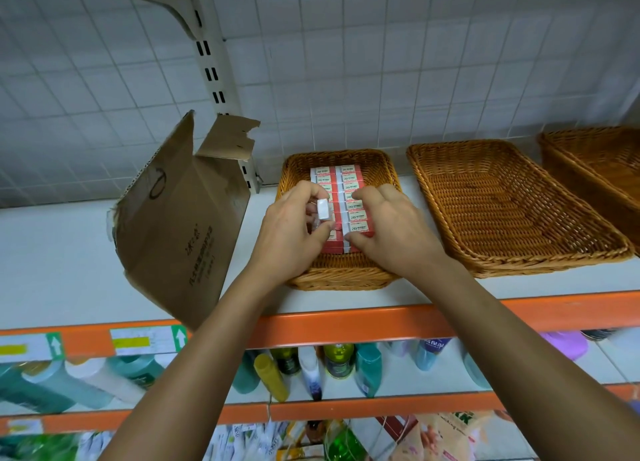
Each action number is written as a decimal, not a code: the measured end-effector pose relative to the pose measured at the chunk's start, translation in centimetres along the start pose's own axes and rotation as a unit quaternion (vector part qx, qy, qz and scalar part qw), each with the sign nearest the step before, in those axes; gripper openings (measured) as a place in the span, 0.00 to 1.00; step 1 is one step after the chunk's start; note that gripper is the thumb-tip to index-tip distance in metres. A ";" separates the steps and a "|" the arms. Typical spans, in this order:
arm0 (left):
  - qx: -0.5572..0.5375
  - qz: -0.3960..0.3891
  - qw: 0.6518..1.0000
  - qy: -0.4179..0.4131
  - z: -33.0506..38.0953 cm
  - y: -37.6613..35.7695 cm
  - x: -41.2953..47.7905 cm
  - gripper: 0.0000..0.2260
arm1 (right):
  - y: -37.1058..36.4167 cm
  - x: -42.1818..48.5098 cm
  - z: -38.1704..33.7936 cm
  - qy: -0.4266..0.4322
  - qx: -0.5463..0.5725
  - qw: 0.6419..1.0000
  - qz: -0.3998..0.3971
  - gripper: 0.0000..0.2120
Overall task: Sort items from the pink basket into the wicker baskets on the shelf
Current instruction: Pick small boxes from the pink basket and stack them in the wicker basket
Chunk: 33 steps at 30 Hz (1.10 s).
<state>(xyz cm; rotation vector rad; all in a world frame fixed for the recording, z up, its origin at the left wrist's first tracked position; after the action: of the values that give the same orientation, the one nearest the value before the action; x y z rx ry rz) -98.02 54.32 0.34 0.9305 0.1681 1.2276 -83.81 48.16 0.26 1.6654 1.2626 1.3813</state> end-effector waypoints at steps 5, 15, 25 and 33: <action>-0.084 -0.027 0.996 0.011 -0.4 -0.2 0.3 0.14 | -0.1 -0.1 -0.1 0.054 0.017 0.998 0.008 0.30; 0.033 -0.047 0.998 -0.037 -0.1 -0.5 0.0 0.16 | 0.0 -0.1 0.2 0.065 0.049 0.996 0.041 0.14; 0.176 -0.033 0.983 0.045 -0.3 -0.6 0.0 0.18 | -0.3 0.2 0.4 -0.006 -0.019 0.998 -0.052 0.25; 0.225 -0.043 0.971 0.075 0.1 -0.5 -0.1 0.19 | -0.1 0.5 0.2 -0.019 -0.047 0.997 -0.061 0.15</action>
<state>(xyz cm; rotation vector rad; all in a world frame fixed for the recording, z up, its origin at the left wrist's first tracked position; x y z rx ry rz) -97.63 54.17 0.03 1.2051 0.6219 1.2011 -83.67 48.68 0.27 1.5200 1.2372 1.3095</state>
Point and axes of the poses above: each hand's wrist, its own x-axis towards the middle knuckle, its own y-axis out of the back of the hand, z = x × y, the point moved 2 cm from there along x, towards the middle knuckle, and after that the axes turned 12 degrees about y, right-handed, at the moved point
